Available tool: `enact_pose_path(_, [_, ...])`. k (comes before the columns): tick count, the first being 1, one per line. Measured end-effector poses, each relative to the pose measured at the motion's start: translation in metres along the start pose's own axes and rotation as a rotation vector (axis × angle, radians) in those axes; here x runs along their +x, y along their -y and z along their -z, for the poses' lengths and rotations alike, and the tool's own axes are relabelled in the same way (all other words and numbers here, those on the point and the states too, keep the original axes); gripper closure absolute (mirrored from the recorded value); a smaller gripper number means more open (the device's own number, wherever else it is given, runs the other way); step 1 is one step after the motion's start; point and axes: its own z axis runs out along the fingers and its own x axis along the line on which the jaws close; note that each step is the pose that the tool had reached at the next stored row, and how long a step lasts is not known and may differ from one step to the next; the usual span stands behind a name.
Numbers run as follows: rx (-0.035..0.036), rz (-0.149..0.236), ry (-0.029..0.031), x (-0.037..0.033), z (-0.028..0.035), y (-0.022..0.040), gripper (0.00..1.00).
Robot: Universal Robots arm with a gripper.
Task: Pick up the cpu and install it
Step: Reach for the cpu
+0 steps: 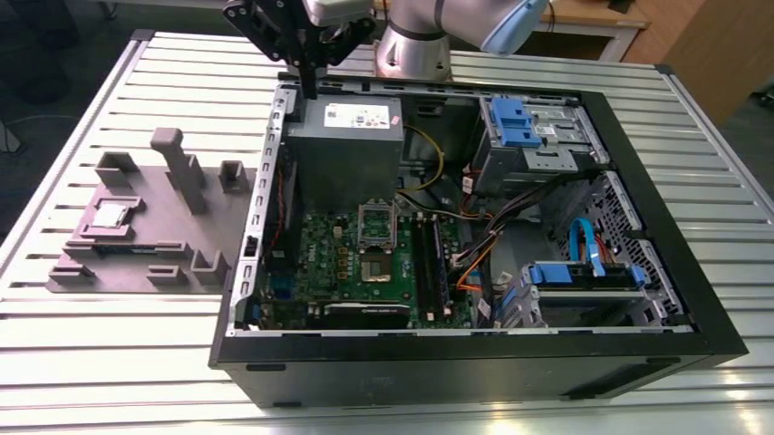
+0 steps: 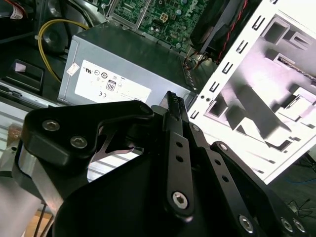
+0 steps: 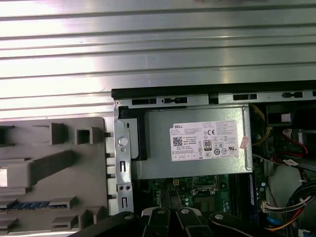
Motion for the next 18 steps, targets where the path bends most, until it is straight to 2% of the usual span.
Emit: enact_pose_path(18, [-0.0001,0.000,0.0000,0.0060,0.0001,0.0004,0.89])
